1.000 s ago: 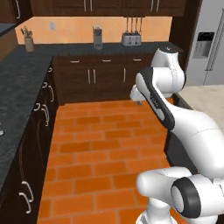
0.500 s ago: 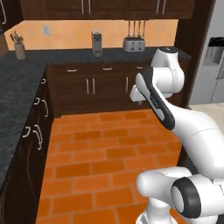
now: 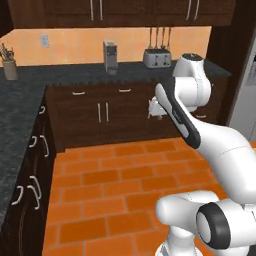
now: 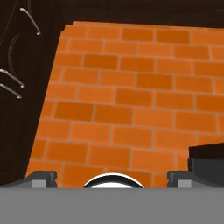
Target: Navigate to the coffee machine.
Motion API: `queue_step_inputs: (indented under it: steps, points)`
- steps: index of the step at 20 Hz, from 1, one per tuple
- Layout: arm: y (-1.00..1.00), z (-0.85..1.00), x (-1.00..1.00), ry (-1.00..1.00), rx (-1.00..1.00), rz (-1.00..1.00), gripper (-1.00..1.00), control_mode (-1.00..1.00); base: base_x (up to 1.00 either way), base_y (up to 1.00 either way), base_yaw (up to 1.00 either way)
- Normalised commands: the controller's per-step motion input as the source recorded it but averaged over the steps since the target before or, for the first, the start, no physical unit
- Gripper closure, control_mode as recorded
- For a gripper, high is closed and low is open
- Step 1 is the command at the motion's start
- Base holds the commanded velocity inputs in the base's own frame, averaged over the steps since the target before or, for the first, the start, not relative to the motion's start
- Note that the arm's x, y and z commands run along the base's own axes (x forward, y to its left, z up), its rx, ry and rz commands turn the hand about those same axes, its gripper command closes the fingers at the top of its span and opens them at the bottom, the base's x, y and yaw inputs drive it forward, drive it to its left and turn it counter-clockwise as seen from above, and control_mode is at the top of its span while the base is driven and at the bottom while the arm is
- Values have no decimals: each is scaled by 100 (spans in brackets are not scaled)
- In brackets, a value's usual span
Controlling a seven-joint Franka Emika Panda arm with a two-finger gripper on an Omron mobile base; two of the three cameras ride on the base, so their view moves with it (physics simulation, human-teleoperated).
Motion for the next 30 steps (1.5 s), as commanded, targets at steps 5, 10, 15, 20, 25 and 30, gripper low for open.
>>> queue_step_inputs:
  steps: [5,10,15,20,25,30]
  points:
    - [0,0,0,0,0,0,-100,100,100,48,-5]
    - [0,0,0,0,0,0,-100,100,100,6,-2]
    - [0,0,0,0,0,0,-100,100,100,-21,0]
    - [0,0,0,0,0,0,-100,100,100,-2,0]
    - [0,0,0,0,0,0,-100,100,100,-14,0]
    - [0,0,0,0,0,0,-100,100,100,-19,0]
